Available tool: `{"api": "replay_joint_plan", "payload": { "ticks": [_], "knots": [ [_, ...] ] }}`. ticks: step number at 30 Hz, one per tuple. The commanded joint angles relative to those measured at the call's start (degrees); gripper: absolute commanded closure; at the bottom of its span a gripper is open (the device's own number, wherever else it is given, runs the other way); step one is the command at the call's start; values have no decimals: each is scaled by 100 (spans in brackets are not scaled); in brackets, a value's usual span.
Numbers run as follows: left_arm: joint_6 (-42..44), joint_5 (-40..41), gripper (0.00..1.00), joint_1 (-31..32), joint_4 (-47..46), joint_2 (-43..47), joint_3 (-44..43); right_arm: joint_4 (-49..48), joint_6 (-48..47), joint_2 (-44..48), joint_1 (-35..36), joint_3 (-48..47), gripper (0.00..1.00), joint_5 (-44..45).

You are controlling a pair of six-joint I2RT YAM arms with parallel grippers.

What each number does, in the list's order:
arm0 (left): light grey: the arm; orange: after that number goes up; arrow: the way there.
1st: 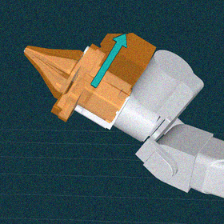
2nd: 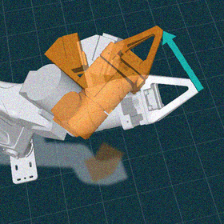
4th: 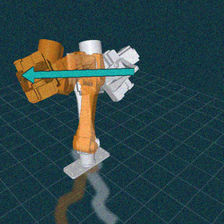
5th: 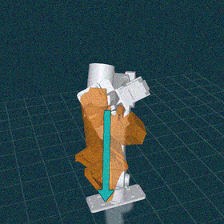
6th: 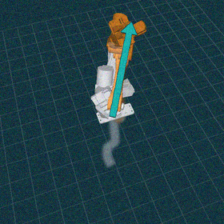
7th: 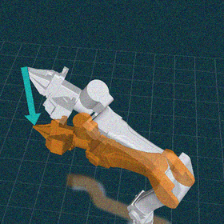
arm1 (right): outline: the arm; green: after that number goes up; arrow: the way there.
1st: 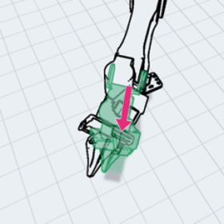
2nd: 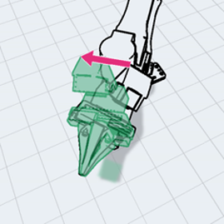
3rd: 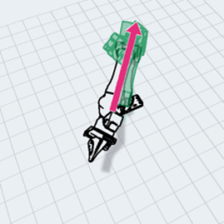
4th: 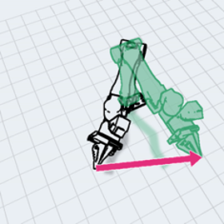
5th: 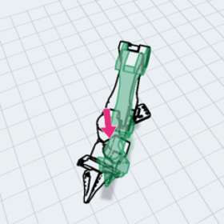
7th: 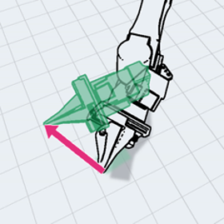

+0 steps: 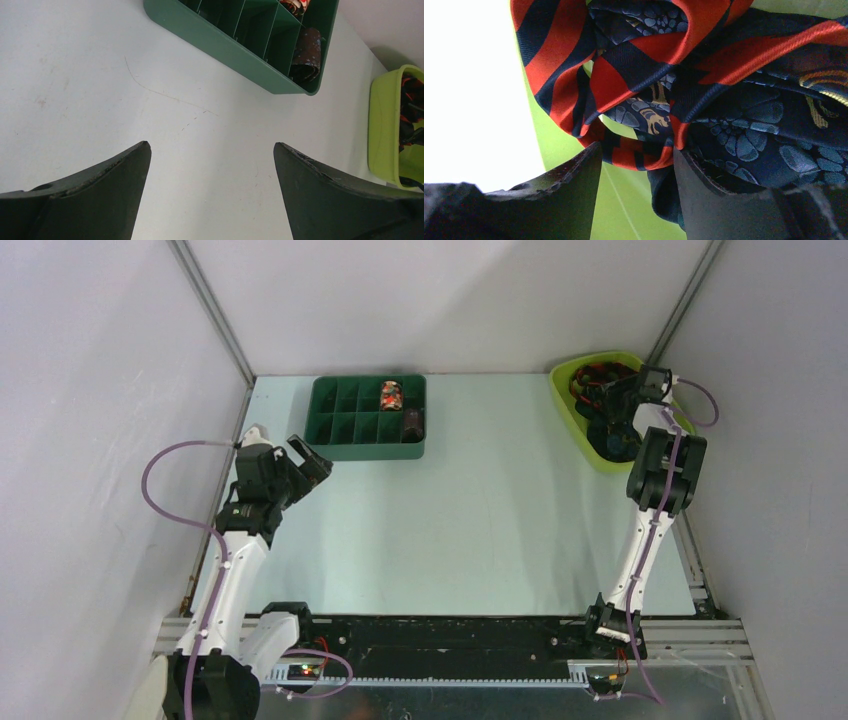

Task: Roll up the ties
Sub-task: Pick up the tie from the bin.

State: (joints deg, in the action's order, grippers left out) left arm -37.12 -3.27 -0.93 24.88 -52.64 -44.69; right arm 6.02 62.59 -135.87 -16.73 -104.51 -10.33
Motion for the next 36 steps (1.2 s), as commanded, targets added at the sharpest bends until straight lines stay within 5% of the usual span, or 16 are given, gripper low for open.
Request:
{"api": "replay_joint_plan", "payload": {
  "ticks": [1,17,36],
  "knots": [
    [-30,-66,0,-52,-123,-2,11,33,-47,137,-12,21,43,19],
    [-49,-132,0,-48,-170,-1,39,-884,20,1350,-58,1434,42,-201],
    [-66,-144,0,-45,-185,-80,12,-504,123,406,-51,682,42,-135]
  ]
}}
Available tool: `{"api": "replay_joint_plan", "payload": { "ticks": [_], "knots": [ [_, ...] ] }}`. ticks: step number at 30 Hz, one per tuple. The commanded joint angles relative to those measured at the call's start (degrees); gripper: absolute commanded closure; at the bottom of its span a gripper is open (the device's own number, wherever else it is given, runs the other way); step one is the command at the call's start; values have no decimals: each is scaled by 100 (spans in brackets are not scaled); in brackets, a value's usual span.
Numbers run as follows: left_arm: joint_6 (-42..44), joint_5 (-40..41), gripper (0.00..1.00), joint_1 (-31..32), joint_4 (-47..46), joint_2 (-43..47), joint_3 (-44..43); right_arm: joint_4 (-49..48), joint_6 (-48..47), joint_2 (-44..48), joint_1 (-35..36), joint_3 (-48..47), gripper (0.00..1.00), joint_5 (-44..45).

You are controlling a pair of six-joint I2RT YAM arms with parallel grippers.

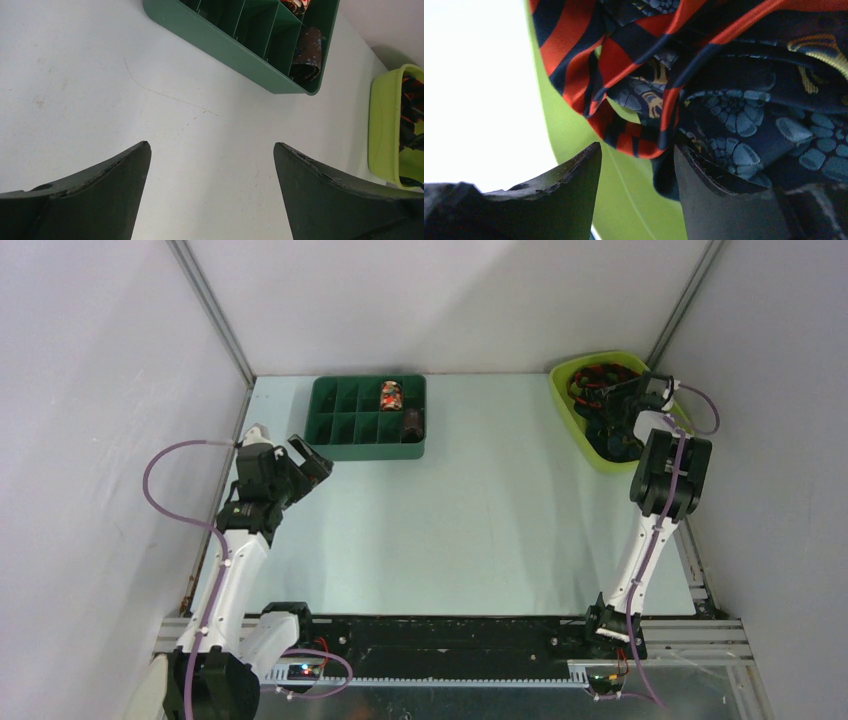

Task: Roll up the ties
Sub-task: Pick up the tie from the bin.

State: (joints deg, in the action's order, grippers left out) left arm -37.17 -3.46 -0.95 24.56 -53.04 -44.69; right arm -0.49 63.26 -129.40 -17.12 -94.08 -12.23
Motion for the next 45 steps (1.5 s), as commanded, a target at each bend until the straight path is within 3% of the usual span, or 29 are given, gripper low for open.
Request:
{"api": "replay_joint_plan", "payload": {
  "ticks": [1,7,9,12,16,28,33,38,45],
  "knots": [
    [-62,-127,0,-44,-155,-51,6,179,55,-268,-11,-390,42,94],
    [-54,-128,0,-46,-154,-71,-8,348,36,-642,-10,-821,43,171],
    [-54,-131,0,-48,-149,-79,-13,426,12,-725,-10,-964,53,164],
    [-54,-128,0,-48,-147,-80,-29,307,-25,-681,-10,-936,79,142],
    [-54,-139,0,-50,-158,-98,-44,-79,-133,-393,7,-646,99,81],
    [-79,-228,0,-48,-260,-101,-23,-871,-664,1701,158,-152,100,-574],
    [-77,-420,2,-53,-360,-42,-32,-473,-1099,2543,437,-212,100,-741],
    [3,-635,12,-51,-497,127,-49,-67,-1501,3579,775,-152,100,-829],
    [21,-832,17,-46,-684,399,24,650,-1906,4665,1238,-38,100,-930]
  ]
}}
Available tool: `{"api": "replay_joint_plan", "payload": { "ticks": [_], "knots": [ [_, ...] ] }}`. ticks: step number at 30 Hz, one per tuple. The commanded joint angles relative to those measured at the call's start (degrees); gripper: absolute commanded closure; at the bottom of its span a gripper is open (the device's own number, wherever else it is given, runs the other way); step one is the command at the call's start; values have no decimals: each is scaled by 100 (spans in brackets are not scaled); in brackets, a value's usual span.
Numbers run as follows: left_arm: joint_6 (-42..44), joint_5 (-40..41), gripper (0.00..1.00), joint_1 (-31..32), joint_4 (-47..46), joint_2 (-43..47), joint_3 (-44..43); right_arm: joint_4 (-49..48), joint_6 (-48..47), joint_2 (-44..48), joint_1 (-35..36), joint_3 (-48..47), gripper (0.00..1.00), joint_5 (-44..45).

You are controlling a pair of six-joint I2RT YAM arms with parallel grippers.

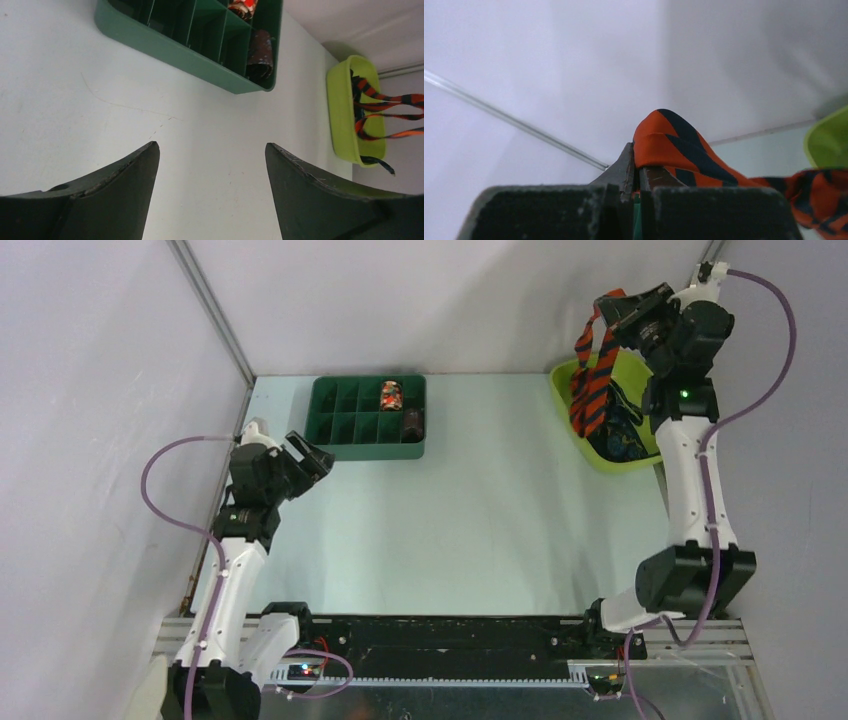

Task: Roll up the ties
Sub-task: Pick up the tie from the bin, then place the tie at the center of the board.

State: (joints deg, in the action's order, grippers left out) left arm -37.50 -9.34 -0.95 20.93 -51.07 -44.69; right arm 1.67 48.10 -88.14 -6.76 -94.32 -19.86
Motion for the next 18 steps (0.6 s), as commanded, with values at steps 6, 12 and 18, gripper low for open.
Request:
{"api": "replay_joint_plan", "payload": {
  "ticks": [6,12,18],
  "knots": [
    [-29,-391,18,-42,-420,231,175,778,-597,1147,866,588,100,-276],
    [-119,-397,13,-40,-503,302,372,1333,-972,1785,1888,1562,99,71],
    [-187,-436,6,-46,-566,212,460,2300,-1571,2153,2804,2475,39,1055]
  ]
}}
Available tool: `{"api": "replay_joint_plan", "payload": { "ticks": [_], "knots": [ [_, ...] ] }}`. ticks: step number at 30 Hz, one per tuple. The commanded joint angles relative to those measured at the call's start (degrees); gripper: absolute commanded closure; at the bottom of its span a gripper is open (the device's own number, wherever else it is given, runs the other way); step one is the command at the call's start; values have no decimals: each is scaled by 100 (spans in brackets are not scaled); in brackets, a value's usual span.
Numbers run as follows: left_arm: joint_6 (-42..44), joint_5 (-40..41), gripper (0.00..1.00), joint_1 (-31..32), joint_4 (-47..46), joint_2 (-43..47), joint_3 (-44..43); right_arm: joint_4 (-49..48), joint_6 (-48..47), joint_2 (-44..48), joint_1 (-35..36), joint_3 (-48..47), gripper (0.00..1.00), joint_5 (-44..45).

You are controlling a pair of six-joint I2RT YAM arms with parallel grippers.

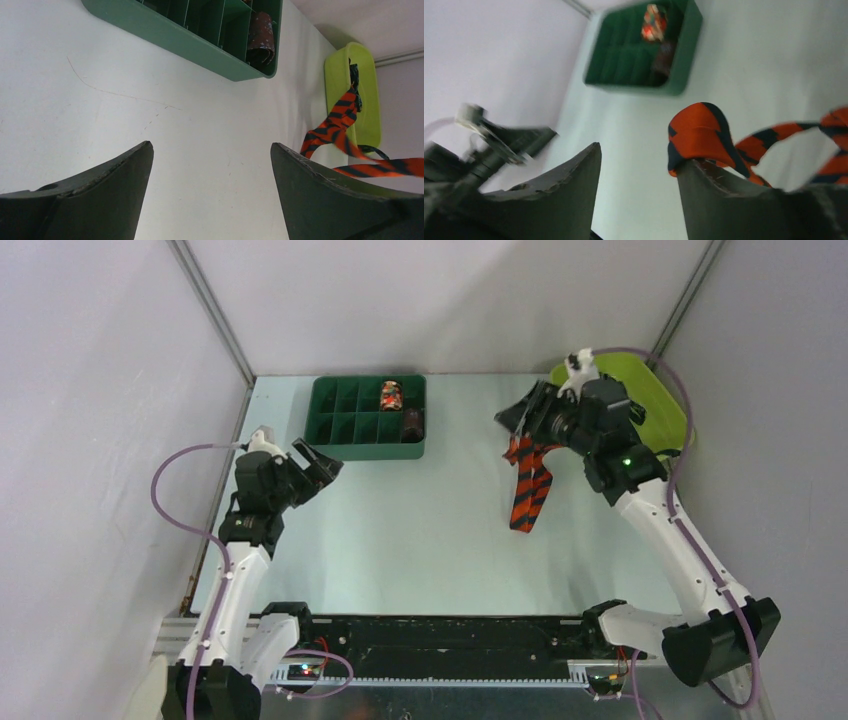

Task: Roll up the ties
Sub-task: Place the tie at the center of the board, then pick up the tie at the center of the board.

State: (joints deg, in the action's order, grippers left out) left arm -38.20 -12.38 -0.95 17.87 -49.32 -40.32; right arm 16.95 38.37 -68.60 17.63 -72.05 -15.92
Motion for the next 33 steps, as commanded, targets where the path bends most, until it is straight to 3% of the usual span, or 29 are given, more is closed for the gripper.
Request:
{"api": "replay_joint_plan", "payload": {
  "ticks": [1,4,5,13,16,20,24,33],
  "knots": [
    [-120,-150,6,-39,-282,-7,17,974,-687,209,413,318,36,731],
    [-131,-228,5,-32,-319,-117,-26,1061,-770,449,311,529,15,1098],
    [-145,-251,5,-36,-341,-156,-48,1108,-790,494,195,570,13,1174],
    [-182,-349,4,38,-480,-180,-28,1663,-929,431,-487,583,10,2502],
    [-103,-246,5,653,-572,-284,-67,1779,-982,237,-555,644,10,2744],
    [72,290,5,1645,-674,-636,-190,1501,-914,-81,-769,981,10,2519],
    [-24,222,7,2219,-1120,-1147,-110,900,-934,-645,-1033,1111,14,1990],
    [24,196,10,2429,-1189,-1383,-174,-691,-258,-2225,-1368,1103,1,1085]
  ]
}}
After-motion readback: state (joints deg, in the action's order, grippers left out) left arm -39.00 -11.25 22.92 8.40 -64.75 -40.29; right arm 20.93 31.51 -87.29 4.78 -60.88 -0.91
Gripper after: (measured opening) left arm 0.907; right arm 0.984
